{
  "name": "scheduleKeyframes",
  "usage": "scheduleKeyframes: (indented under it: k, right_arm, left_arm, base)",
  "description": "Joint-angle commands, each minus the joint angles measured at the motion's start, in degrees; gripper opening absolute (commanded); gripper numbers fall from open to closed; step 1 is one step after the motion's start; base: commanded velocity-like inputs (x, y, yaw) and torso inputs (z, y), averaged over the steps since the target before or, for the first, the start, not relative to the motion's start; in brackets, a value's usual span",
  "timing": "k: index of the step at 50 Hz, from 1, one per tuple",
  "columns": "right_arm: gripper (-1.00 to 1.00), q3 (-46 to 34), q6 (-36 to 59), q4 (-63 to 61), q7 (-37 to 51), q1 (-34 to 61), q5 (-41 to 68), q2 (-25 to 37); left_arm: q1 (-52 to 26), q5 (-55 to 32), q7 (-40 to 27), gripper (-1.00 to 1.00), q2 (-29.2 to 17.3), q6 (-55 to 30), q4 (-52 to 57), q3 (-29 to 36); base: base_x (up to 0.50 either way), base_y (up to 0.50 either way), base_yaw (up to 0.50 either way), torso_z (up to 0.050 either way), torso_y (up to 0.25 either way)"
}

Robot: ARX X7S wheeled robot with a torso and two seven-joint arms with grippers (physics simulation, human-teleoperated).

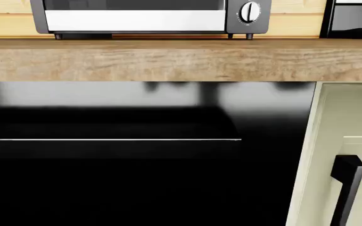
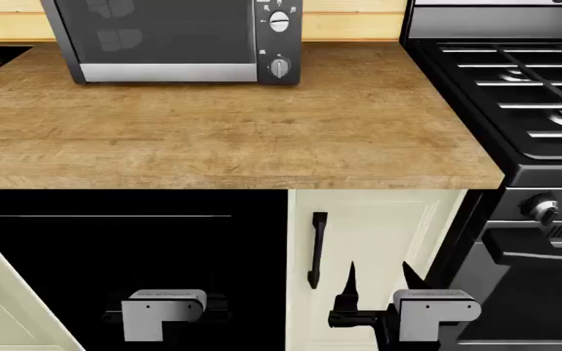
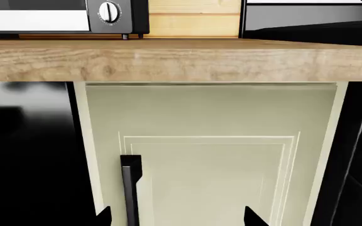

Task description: Turn on the toaster oven by setting the timer.

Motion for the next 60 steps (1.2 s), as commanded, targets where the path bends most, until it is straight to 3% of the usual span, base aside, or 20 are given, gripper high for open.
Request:
scheduleKeyframes:
  k: [1,20,25,36,45,57,60]
  right_arm:
    - [1.00,-1.3,0.2,0.0,1.3,0.0,0.3,1.0]
    - [1.00,-4.3,0.3,0.6,4.7,0.4,2.2,3.5]
    - [1.00,-3.9,4.5,-4.0,5.1,0.6,3.7,4.4]
    - [1.00,-3.0,18.9,-23.3,5.2,2.2,6.3,7.7]
    - [1.00,-0.5,27.0,-31.3,6.2,7.1,9.2,9.4]
    - [1.00,0.3,38.6,-39.2,6.1,15.7,11.5,12.7]
    - [1.00,2.2,49.6,-43.3,5.8,21.7,15.3,13.7]
  left_arm:
    - [-0.1,-0.9,-1.1,1.00,-0.9,0.1,-0.1,1.1]
    - [-0.3,-3.5,-4.5,1.00,-3.4,-0.3,-0.4,3.9]
    - [1.6,-2.7,-6.0,1.00,-4.6,-2.8,7.2,3.9]
    - [1.5,-4.4,-6.9,1.00,-9.0,-22.8,31.5,2.9]
    - [-4.0,-4.7,-7.4,1.00,-11.2,-33.3,40.9,2.6]
    - [-17.8,-6.8,-6.3,1.00,-15.6,-58.0,56.0,2.9]
    - [-23.6,-9.1,-5.5,1.00,-15.0,-67.6,59.5,1.3]
  base:
    - [0.00,0.00,0.00,0.000,0.000]
    - [0.00,0.00,0.00,0.000,0.000]
    - [0.00,0.00,0.00,0.000,0.000]
    - [0.00,0.00,0.00,0.000,0.000]
    - [0.00,0.00,0.00,0.000,0.000]
    - [0.00,0.00,0.00,0.000,0.000]
    - [0.00,0.00,0.00,0.000,0.000]
